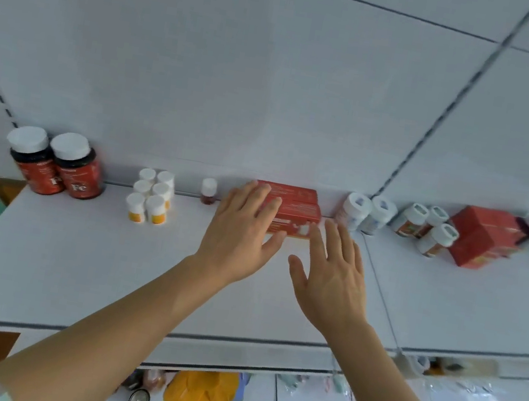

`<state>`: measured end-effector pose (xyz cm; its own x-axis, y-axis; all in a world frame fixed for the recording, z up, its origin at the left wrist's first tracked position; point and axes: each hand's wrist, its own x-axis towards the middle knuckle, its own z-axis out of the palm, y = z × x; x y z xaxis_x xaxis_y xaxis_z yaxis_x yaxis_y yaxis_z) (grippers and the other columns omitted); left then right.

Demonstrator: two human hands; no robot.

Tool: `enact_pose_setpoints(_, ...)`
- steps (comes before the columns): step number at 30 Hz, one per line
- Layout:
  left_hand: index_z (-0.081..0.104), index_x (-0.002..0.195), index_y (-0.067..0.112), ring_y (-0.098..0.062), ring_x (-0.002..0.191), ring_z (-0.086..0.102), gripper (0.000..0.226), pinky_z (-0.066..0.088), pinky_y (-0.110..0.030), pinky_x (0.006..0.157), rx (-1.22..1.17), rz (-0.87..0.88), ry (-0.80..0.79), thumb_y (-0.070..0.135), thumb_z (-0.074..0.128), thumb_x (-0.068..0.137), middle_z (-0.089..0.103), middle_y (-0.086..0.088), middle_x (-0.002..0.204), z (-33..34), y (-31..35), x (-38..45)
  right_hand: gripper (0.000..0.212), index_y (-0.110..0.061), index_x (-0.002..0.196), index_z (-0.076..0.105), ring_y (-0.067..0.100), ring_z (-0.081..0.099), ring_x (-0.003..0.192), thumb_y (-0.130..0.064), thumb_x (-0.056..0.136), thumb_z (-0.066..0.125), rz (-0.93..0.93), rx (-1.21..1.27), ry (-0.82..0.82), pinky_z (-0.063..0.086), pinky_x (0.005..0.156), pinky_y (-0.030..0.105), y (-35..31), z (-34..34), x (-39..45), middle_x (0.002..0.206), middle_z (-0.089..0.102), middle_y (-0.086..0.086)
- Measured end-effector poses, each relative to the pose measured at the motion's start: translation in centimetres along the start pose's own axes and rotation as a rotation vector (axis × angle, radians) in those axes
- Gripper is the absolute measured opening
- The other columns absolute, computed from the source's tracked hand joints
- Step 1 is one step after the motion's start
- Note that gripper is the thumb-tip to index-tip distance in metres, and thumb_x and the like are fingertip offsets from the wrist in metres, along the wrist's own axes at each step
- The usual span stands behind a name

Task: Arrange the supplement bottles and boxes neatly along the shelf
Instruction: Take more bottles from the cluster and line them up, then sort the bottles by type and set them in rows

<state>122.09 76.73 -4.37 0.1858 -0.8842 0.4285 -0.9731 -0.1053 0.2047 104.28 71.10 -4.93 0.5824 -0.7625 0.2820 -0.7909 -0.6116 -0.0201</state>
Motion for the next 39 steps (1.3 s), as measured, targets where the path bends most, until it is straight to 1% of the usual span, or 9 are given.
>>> enact_pose_setpoints(4,0.052,0.138,0.011,-0.034,0.141,0.034,0.060,0.029,-0.051,0.115,-0.008,0.051,-0.023,0.051,0.041,0.095,0.047,-0.013,0.147,1.0,6.5,1.2,0.068,-0.011,0.148,0.038,0.036,0.027,0.146,-0.055,0.096,0.031,0.080,0.003,0.000,0.025,0.118,0.050,5.5,-1.5,-3.1,0.154,0.036,0.019)
enact_pose_setpoints(7,0.046,0.143,0.014,-0.033,0.143,0.031,0.062,0.028,-0.051,0.115,-0.024,0.097,-0.042,0.053,0.037,0.096,0.043,-0.012,0.150,2.0,14.0,1.9,0.068,-0.010,0.148,0.039,0.037,0.027,0.146,-0.055,0.097,0.032,0.129,0.000,0.013,0.027,0.117,0.051,12.0,-3.0,-6.5,0.154,0.036,0.019)
enact_pose_setpoints(11,0.044,0.145,0.014,-0.031,0.146,0.026,0.064,0.024,-0.050,0.118,-0.073,0.158,-0.061,0.054,0.037,0.096,0.038,-0.011,0.154,3.8,24.1,3.0,0.070,-0.012,0.151,0.033,0.035,0.021,0.148,-0.057,0.097,0.027,0.229,-0.038,0.010,0.021,0.119,0.049,20.9,-5.5,-10.8,0.157,0.031,0.017)
enact_pose_setpoints(16,0.047,0.142,0.012,-0.033,0.143,0.031,0.065,0.025,-0.049,0.118,-0.108,0.279,-0.086,0.055,0.035,0.094,0.042,-0.013,0.151,6.7,35.7,4.7,0.071,-0.016,0.155,0.021,0.031,0.007,0.152,-0.059,0.100,0.026,0.362,-0.051,-0.013,0.012,0.123,0.046,31.1,-8.1,-16.1,0.163,0.017,0.013)
enact_pose_setpoints(20,0.043,0.145,0.015,-0.032,0.144,0.028,0.066,0.024,-0.049,0.118,-0.133,0.364,-0.134,0.056,0.033,0.094,0.038,-0.012,0.154,9.4,43.8,6.6,0.072,-0.017,0.156,0.018,0.030,0.005,0.152,-0.060,0.099,0.026,0.476,-0.059,-0.005,0.010,0.123,0.045,38.7,-9.6,-19.0,0.163,0.015,0.012)
enact_pose_setpoints(28,0.035,0.150,0.020,-0.029,0.146,0.023,0.061,0.018,-0.043,0.120,-0.204,0.503,-0.198,0.053,0.038,0.098,0.033,-0.009,0.157,16.8,58.7,13.3,0.074,-0.018,0.157,0.015,0.028,0.007,0.152,-0.060,0.098,0.030,0.636,-0.108,-0.016,0.009,0.123,0.043,53.8,-10.7,-21.4,0.164,0.015,0.008)
enact_pose_setpoints(33,0.040,0.146,0.020,-0.028,0.142,0.030,0.068,0.025,-0.044,0.118,-0.284,0.583,-0.216,0.060,0.024,0.095,0.040,-0.008,0.152,20.8,69.2,18.6,0.071,-0.018,0.155,0.020,0.029,0.011,0.151,-0.059,0.098,0.032,0.718,-0.178,-0.020,0.012,0.123,0.045,64.0,-12.5,-21.4,0.162,0.021,0.010)
enact_pose_setpoints(36,0.041,0.146,0.019,-0.027,0.141,0.032,0.059,0.026,-0.043,0.117,-0.291,0.628,-0.218,0.053,0.037,0.098,0.042,-0.007,0.151,23.3,74.7,21.8,0.071,-0.018,0.156,0.019,0.029,0.009,0.152,-0.059,0.099,0.030,0.770,-0.182,-0.008,0.011,0.124,0.044,70.0,-13.4,-21.5,0.162,0.020,0.010)
enact_pose_setpoints(39,0.043,0.145,0.018,-0.026,0.139,0.034,0.058,0.028,-0.041,0.116,-0.295,0.659,-0.234,0.050,0.041,0.097,0.045,-0.007,0.149,25.3,79.6,24.2,0.072,-0.017,0.156,0.018,0.029,0.009,0.151,-0.059,0.098,0.030,0.805,-0.183,-0.019,0.012,0.123,0.045,75.4,-13.5,-22.2,0.163,0.019,0.010)
